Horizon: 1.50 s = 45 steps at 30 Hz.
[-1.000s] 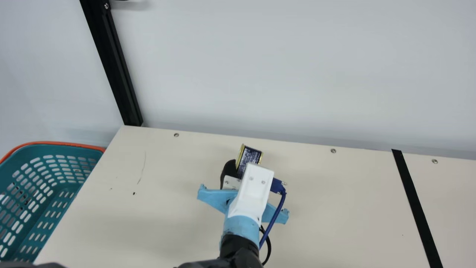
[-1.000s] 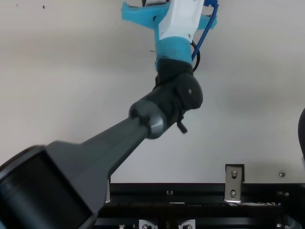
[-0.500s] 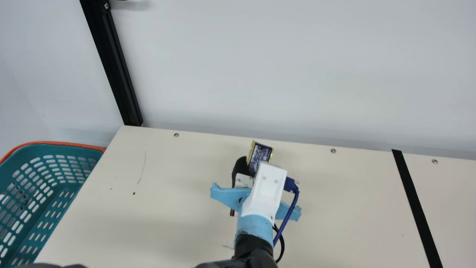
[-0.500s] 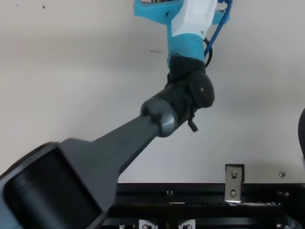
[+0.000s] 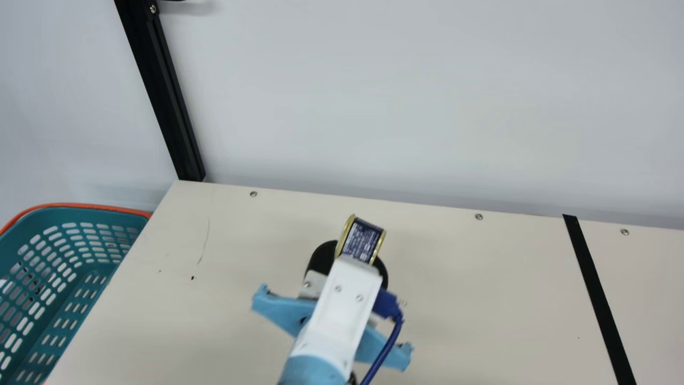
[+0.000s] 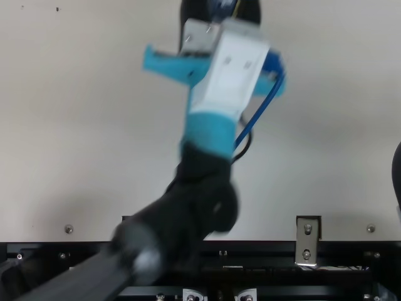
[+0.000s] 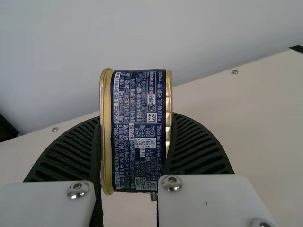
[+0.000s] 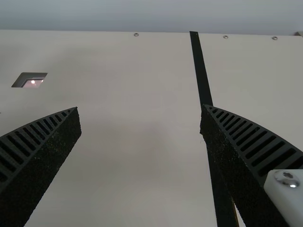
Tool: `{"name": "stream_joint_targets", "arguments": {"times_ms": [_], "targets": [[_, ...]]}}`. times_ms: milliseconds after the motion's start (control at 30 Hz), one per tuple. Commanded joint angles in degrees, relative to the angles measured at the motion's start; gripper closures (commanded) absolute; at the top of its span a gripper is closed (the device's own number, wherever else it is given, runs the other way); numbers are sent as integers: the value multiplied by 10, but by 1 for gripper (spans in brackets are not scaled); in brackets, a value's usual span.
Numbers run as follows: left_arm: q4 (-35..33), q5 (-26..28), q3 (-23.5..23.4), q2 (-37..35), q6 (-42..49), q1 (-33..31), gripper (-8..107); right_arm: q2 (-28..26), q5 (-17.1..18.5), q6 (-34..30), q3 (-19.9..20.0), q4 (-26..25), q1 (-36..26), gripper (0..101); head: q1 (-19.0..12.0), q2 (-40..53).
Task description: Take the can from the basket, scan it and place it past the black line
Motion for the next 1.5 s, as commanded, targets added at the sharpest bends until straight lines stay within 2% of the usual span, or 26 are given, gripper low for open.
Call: {"name": "stream_joint_targets", "arguments": {"times_ms": [0,167,367,767,1167,1467], "targets": [[0,-12,69,-74,27,2,89,0,0,0,0,0,0,0,-18,-1],[0,-58,102,-152,105,27,89,0,0,0,0,0,0,0,-18,-1],[0,-149,111,-216,212,82,89,0,0,0,0,0,0,0,-18,-1],[-1,-336,92,-242,381,194,89,0,0,0,0,0,0,0,-18,-1],[-125,-433,98,-235,610,211,89,0,0,0,0,0,0,0,-18,-1],[-254,-445,113,-221,777,177,89,0,0,0,0,0,0,0,-18,-1]]}}
